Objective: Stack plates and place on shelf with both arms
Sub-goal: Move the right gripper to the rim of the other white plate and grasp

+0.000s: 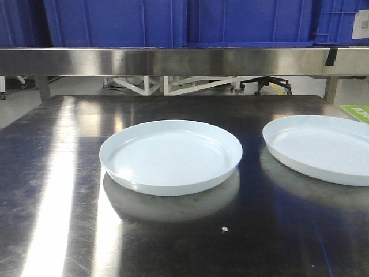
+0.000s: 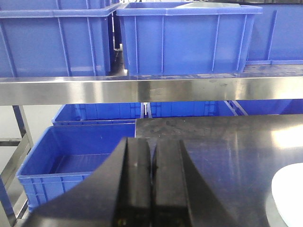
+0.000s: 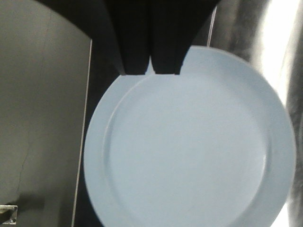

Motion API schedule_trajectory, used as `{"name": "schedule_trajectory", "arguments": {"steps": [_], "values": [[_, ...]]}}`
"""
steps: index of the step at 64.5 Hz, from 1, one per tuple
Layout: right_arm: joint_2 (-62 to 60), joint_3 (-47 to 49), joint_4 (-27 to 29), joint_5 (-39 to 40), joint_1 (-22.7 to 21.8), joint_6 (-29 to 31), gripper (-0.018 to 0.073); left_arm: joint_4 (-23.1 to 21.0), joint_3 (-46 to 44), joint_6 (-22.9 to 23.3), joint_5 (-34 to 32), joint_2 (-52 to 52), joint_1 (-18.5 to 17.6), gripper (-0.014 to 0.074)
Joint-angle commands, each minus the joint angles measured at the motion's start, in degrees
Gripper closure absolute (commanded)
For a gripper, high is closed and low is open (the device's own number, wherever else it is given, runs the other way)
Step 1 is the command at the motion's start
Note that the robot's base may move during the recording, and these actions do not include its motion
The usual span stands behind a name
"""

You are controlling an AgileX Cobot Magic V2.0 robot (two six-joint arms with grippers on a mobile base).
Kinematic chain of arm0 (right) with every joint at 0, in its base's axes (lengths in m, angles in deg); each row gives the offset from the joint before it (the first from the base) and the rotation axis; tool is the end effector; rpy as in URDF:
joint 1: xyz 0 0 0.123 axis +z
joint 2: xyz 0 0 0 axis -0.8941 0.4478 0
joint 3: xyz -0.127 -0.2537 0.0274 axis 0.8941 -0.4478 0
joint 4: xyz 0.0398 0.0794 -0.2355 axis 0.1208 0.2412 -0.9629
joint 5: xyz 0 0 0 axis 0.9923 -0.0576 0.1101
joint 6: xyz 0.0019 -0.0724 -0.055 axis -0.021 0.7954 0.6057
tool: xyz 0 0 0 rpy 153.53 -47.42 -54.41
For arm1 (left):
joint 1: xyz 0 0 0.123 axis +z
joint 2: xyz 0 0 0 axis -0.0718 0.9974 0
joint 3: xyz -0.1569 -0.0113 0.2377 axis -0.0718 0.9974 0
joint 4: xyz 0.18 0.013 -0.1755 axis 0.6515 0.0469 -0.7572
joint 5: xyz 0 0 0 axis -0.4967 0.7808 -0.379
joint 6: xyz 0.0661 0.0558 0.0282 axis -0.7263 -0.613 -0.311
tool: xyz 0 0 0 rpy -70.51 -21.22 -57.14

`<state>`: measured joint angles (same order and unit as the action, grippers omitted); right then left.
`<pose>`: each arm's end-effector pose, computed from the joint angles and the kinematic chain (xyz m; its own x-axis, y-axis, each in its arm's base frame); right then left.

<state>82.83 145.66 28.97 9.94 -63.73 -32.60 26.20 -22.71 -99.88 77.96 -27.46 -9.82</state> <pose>0.2753 0.0048 0.2951 -0.9273 0.0932 -0.3627 0.0613 0.9932 0.0986 0.0915 -0.0099 0.2836 -0.0387 0.0344 -0.9987 0.1101 0.9935 0.0300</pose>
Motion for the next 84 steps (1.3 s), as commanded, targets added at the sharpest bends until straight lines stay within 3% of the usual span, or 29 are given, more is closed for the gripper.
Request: {"name": "schedule_trajectory", "arguments": {"steps": [1,13,20,75,84], "values": [[2.5,5.2,0.3,1.4,-1.9,0.1,0.0484,-0.1,-1.6,0.1,-4.4,0.1,0.2,0.0514],[8.8,8.5,0.3,2.8,-5.0,0.2,0.0295,-0.1,-1.6,0.1,-4.4,0.1,0.2,0.0514],[11.0,8.5,0.3,3.8,-6.8,0.2,0.0234,-0.1,-1.6,0.1,-4.4,0.1,0.2,0.0514],[18.2,8.5,0.7,6.6,-7.1,1.4,0.0234,-0.1,-1.6,0.1,-4.4,0.1,0.2,0.0514],[18.3,8.5,0.7,6.7,-7.1,1.4,0.0279,-0.1,-1.6,0.1,-4.4,0.1,0.2,0.0514]]}}
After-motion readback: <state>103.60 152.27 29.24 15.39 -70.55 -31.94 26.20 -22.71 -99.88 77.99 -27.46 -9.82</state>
